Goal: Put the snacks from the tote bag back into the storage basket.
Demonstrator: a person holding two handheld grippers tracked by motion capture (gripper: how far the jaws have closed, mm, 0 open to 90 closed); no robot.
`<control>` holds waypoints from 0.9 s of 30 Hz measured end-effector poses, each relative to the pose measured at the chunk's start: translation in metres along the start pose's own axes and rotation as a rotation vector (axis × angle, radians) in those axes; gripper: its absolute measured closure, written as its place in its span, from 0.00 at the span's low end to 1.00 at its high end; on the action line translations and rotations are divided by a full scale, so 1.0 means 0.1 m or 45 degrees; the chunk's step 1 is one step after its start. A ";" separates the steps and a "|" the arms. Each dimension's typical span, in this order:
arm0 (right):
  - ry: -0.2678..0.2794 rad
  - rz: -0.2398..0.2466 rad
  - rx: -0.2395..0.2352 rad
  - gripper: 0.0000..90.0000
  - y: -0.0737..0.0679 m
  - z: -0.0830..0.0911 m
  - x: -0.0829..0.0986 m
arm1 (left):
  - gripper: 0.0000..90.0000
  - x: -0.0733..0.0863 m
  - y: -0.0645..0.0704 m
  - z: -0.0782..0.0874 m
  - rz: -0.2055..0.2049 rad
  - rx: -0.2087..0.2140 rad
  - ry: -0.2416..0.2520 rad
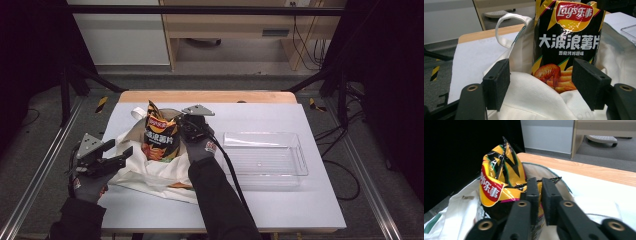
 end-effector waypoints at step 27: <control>0.117 0.173 -0.095 1.00 -0.44 0.33 0.01 | 0.46 -0.68 0.15 -0.21 0.027 0.061 0.142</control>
Point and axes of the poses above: each handheld gripper's, and its own axes: z roughly backward along the jaws, x roughly out of its underside, y roughly to its right, the point moved 8 cm from there along -z, roughly forward along the jaws, and after that the axes turned 14 degrees about z, right-handed, at the moved point
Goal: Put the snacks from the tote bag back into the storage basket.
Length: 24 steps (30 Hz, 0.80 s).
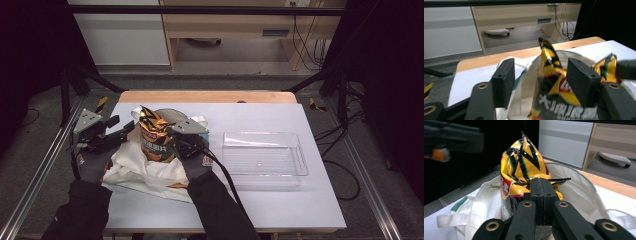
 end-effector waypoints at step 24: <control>0.024 0.010 -0.004 1.00 -0.04 0.06 0.03 | 0.99 0.14 0.13 -0.24 -0.027 0.049 -0.130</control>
Point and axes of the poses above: each handheld gripper's, and its own axes: z roughly backward along the jaws, x roughly out of its underside, y roughly to its right, the point moved 8 cm from there along -z, roughly forward along the jaws, and after that the axes turned 14 degrees about z, right-handed, at the moved point
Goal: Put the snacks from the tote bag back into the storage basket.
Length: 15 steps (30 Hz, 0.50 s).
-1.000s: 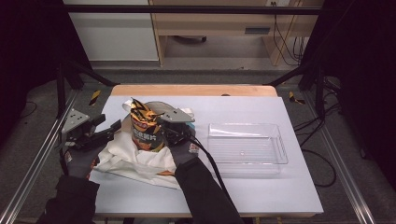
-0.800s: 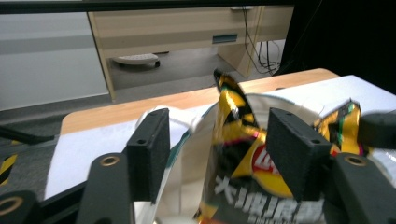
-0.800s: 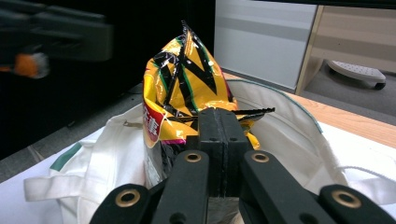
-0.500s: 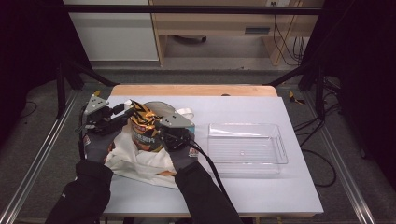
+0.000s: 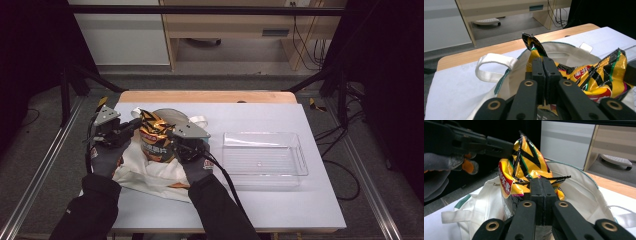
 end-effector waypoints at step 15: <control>-0.025 -0.048 0.092 0.96 0.27 -0.07 -0.04 | 1.00 0.16 0.19 0.17 0.040 0.029 0.080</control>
Point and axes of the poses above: each handheld gripper's, and its own axes: z roughly backward along the jaws, x roughly out of its underside, y roughly to its right, the point moved 8 cm from there along -z, roughly forward along the jaws, and after that the axes turned 14 degrees about z, right-handed, at the moved point
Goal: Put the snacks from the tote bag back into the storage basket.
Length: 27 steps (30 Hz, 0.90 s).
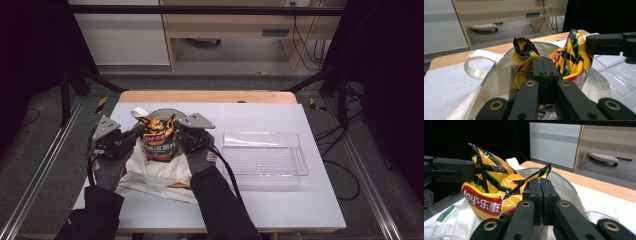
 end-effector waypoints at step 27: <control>-0.014 0.002 -0.035 0.99 -0.13 -0.11 0.04 | 0.82 0.04 -0.23 -0.05 -0.016 -0.018 -0.018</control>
Point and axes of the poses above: each handheld gripper's, and its own axes: z roughly backward along the jaws, x roughly out of its underside, y roughly to its right, the point moved 8 cm from there along -z, roughly forward along the jaws, and after that the axes turned 14 degrees about z, right-handed, at the moved point
